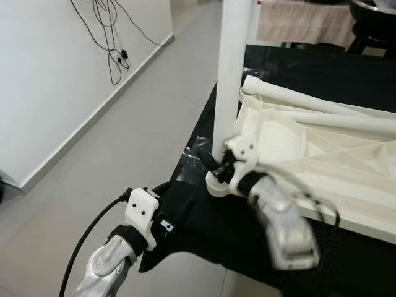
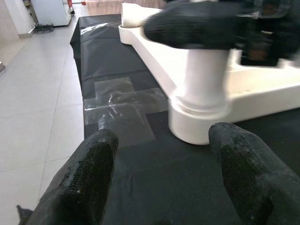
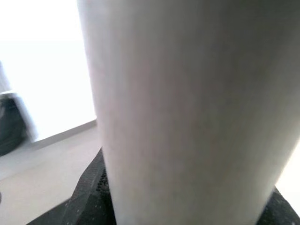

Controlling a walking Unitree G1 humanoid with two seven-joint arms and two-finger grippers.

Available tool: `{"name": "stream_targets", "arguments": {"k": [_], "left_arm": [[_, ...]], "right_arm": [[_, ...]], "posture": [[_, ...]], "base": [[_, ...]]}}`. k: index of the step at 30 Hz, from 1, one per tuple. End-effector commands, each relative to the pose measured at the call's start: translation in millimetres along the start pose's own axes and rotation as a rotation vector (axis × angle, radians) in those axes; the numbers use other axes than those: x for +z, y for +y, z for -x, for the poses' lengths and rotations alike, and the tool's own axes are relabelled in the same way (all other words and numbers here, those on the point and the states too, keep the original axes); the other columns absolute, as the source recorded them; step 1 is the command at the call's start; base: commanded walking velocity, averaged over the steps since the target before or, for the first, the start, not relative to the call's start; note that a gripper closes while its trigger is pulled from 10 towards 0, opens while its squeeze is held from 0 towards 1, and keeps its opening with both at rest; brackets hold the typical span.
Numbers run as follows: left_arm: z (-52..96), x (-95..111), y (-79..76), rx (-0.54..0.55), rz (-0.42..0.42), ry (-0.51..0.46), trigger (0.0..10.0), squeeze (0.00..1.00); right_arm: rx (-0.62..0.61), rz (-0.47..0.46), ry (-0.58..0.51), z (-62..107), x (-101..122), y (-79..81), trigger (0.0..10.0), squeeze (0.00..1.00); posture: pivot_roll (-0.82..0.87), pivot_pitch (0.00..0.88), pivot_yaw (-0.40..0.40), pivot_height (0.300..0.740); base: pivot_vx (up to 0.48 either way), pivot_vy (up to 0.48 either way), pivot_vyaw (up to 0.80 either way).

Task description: Building children table

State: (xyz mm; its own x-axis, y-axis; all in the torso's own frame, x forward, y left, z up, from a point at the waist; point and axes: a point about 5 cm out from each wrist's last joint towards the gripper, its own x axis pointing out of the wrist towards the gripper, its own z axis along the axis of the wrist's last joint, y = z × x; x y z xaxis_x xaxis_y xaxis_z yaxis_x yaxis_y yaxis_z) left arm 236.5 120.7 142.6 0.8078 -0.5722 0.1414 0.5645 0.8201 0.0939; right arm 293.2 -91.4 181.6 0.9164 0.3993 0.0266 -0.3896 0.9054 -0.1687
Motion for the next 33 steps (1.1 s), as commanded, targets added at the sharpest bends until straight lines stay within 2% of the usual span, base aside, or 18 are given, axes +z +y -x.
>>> {"name": "stream_targets", "arguments": {"k": [1, 5, 6, 8, 9, 11, 14, 15, 16, 17, 19, 20, 26, 27, 29, 30, 32, 33], "left_arm": [[3.8, -2.7, 2.7, 0.004, 0.003, 0.016, 10.0, 0.0], [3.3, -4.4, 1.6, -0.004, 0.005, 0.022, 10.0, 0.0], [3.3, -4.8, 1.3, -0.002, 0.002, 0.023, 10.0, 0.0], [3.5, -5.0, 1.0, 0.001, -0.001, 0.024, 10.0, 0.0], [3.7, -5.1, 0.9, 0.006, -0.002, 0.023, 10.0, 0.0], [3.8, -5.0, 0.8, 0.009, -0.002, 0.023, 10.0, 0.0], [3.9, -5.1, 0.6, 0.01, -0.002, 0.023, 10.0, 0.0], [3.6, -5.1, 0.2, 0.008, -0.001, 0.022, 10.0, 0.0], [3.6, -5.1, 0.2, 0.008, -0.001, 0.022, 10.0, 0.0], [2.7, -5.0, -0.3, 0.005, 0.001, 0.021, 10.0, 0.0], [2.4, -5.0, -0.4, 0.004, 0.002, 0.021, 10.0, 0.0], [1.9, -4.8, -0.5, 0.004, 0.002, 0.02, 10.0, 0.0], [1.3, -4.2, -1.3, 0.008, 0.002, 0.017, 10.0, 0.0], [1.2, -3.9, -1.8, 0.008, 0.002, 0.016, 10.0, 0.0], [1.1, -3.7, -2.1, 0.008, 0.002, 0.015, 10.0, 0.0], [1.2, -3.4, -2.6, 0.008, 0.002, 0.015, 10.0, 0.0], [1.4, -3.2, -3.0, 0.007, 0.002, 0.014, 10.0, 0.0], [1.6, -2.9, -3.5, 0.007, 0.003, 0.014, 10.0, 0.0]], "right_arm": [[-0.06, 0.017, 0.202, 7.7, -36.5, -6.4, 0.0, 0.0], [-0.055, 0.016, 0.169, -11.5, -28.5, -15.3, 0.0, 0.0], [-0.023, 0.001, 0.176, -17.1, -28.7, -11.6, 10.0, 0.0], [0.002, -0.033, 0.168, -19.8, -26.9, -7.3, 10.0, 0.0], [0.046, -0.087, 0.155, -22.8, -23.7, -3.9, 10.0, 0.97], [0.055, -0.121, 0.149, -22.1, -20.0, -0.4, 10.0, 1.0], [0.109, -0.171, 0.122, -23.2, -14.1, 3.1, 10.0, 1.0], [0.282, -0.218, 0.038, -24.4, -1.4, 5.5, 10.0, 1.0], [0.282, -0.218, 0.038, -24.4, -1.4, 5.5, 10.0, 1.0], [0.546, -0.226, -0.07, -23.0, 13.8, 4.2, 10.0, 1.0], [0.624, -0.21, -0.088, -21.6, 16.1, 2.2, 10.0, 1.0], [0.71, -0.125, -0.071, -26.1, 13.8, -6.8, 10.0, 0.0], [0.802, -0.115, -0.046, -44.6, 18.5, -22.9, 10.0, 0.0], [0.839, -0.13, -0.028, -47.0, 16.7, -24.4, 7.7, 0.0], [0.865, -0.139, -0.015, -48.1, 15.2, -25.3, 7.7, 0.0], [0.873, -0.135, 0.01, -49.8, 11.4, -26.1, 1.3, 0.0], [0.887, -0.131, 0.023, -50.7, 9.0, -27.4, 1.3, 0.0], [0.889, -0.127, 0.036, -52.4, 7.3, -28.5, 0.0, 0.0]], "posture": [[0.0, 0.192, 0.042, 0.74], [0.02, 0.18, 0.027, 0.74], [0.02, 0.177, 0.027, 0.74], [0.02, 0.175, 0.025, 0.74], [0.03, 0.174, 0.024, 0.74], [0.03, 0.173, 0.023, 0.74], [0.03, 0.172, 0.02, 0.74], [0.03, 0.17, 0.024, 0.74], [0.03, 0.17, 0.024, 0.74], [0.03, 0.173, 0.025, 0.74], [0.03, 0.173, 0.025, 0.74], [0.03, 0.174, 0.028, 0.74], [0.04, 0.178, 0.021, 0.74], [0.04, 0.18, 0.019, 0.74], [0.04, 0.18, 0.019, 0.74], [0.05, 0.185, 0.016, 0.74], [0.05, 0.186, 0.016, 0.74], [0.05, 0.19, 0.017, 0.74]], "base": [[0.0, 0.0, 0.0], [0.0, 0.0, 0.0], [0.0, 0.0, 0.0], [0.0, 0.0, 0.0], [0.0, 0.0, 0.0], [0.0, 0.0, 0.0], [0.0, 0.0, 0.0], [0.0, 0.0, 0.0], [0.0, 0.0, 0.0], [0.0, 0.0, 0.0], [0.0, 0.0, 0.0], [0.0, 0.0, 0.0], [0.0, 0.0, 0.0], [0.0, 0.0, 0.0], [0.0, 0.0, 0.0], [0.0, 0.0, 0.0], [0.0, 0.0, 0.0], [0.0, 0.0, 0.0]]}}
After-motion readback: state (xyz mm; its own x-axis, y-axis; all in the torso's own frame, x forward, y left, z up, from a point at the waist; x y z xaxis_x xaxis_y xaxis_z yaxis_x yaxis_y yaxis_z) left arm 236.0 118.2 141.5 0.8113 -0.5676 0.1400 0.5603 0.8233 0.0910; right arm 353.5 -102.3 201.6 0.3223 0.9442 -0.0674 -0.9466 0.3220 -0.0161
